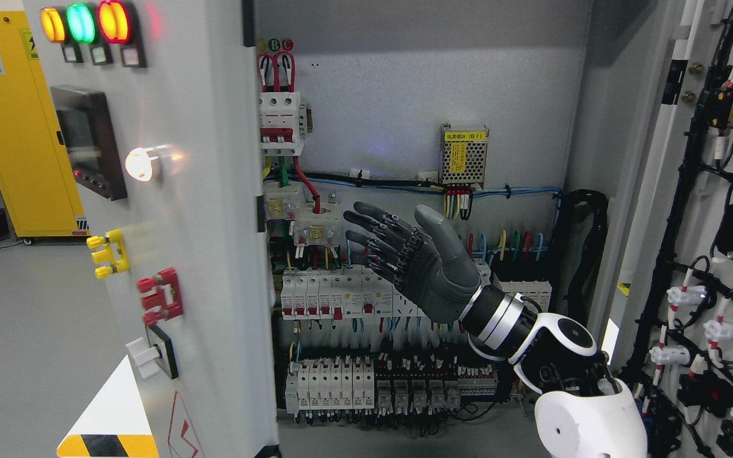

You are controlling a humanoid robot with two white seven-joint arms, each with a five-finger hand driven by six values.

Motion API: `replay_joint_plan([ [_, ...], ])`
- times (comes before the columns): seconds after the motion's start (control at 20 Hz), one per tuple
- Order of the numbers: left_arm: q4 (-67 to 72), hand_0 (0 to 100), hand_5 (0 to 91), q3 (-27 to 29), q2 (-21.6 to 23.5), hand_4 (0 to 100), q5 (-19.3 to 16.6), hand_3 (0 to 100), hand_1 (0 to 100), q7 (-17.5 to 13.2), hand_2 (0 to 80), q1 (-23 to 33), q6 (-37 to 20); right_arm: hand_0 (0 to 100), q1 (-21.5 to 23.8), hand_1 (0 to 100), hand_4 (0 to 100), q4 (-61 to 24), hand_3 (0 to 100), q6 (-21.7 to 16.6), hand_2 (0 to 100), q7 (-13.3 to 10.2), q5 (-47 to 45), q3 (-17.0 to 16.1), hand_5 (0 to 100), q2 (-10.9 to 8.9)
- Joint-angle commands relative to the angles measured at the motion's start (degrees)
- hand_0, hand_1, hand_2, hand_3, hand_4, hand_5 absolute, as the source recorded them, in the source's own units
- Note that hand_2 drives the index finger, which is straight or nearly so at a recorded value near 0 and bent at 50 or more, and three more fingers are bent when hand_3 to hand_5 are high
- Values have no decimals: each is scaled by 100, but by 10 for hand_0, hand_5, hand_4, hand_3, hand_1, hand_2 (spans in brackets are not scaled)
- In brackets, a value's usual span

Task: Open door with both hands
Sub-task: 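Pull the meter door outward with the right hand, swinging it open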

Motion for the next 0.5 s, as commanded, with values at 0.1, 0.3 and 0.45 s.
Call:
replay_joint_plan([
  [0.1,158,0,0,3,53,0,-1,0,0,1,0,0,-3,201,514,122,0,-972,0,-2,0,13,-387,692,0,-360],
  [0.3,158,0,0,3,53,0,-1,0,0,1,0,0,-3,201,1006,121,0,-1421,0,-11,0,-4,-343,1218,0,-360],
  [0.45,158,0,0,3,62,0,-1,0,0,1,0,0,-3,201,1384,121,0,-1685,0,-46,0,-48,-334,1702,0,-360],
])
